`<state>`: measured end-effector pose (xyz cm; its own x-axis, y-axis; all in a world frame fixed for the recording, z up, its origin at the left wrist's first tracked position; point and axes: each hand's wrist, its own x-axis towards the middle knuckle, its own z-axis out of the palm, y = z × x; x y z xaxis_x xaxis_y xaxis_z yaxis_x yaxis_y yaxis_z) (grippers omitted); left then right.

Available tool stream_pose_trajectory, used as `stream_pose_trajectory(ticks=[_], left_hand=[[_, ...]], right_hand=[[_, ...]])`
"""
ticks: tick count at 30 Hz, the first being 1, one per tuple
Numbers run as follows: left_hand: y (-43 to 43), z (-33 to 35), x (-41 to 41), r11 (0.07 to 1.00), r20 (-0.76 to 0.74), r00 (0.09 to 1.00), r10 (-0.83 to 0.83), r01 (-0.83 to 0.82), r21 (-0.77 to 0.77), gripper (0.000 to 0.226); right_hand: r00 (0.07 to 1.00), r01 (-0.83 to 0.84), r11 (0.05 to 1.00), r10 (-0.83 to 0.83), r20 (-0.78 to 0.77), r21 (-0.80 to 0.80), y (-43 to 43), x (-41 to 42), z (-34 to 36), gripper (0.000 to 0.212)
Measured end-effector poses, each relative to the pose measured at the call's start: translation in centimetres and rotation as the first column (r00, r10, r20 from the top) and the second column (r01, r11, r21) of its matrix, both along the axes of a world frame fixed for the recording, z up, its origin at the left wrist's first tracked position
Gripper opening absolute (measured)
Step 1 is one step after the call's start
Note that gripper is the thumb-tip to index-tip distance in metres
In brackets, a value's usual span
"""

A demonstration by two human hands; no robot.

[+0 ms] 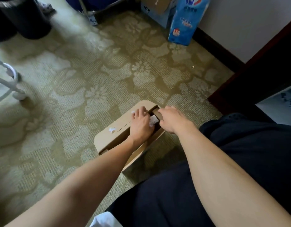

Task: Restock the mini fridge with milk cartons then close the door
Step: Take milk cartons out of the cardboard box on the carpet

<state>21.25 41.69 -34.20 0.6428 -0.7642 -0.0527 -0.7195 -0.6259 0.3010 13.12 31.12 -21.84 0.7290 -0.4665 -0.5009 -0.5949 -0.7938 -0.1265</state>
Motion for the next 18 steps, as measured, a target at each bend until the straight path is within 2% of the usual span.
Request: stream_pose_trajectory(ticks=[5,7,10,12,18], left_hand=[[0.8,1.4,1.1,0.998,-0.071,0.996,-0.061,0.06,-0.008,0.037],[1.5,3.2,1.6,0.995,-0.154,0.983,-0.095,0.089,-0.043,0.04],[2.5,6.6,1.8,0.981,-0.348,0.929,-0.125,0.063,-0.186,0.034],[2.9,8.3,1.7,0.967,-0.414,0.895,-0.165,0.065,-0.245,0.034],[3.3,11.2,1.5,0.94,-0.52,0.838,-0.166,-0.024,-0.34,0.042]], right_hand=[[0.999,-0.019,1.0,0.019,0.026,-0.004,0.1,-0.8,0.6,0.047],[0.998,-0.032,0.999,0.031,0.049,0.008,0.1,-0.9,1.0,0.048],[0.993,-0.071,0.997,0.067,0.093,0.034,0.4,-0.9,1.8,0.052],[0.99,-0.072,0.996,0.066,0.128,0.045,0.8,-0.9,2.3,0.053],[0.977,-0.076,0.995,0.063,0.204,0.059,0.7,-1.7,4.9,0.03]])
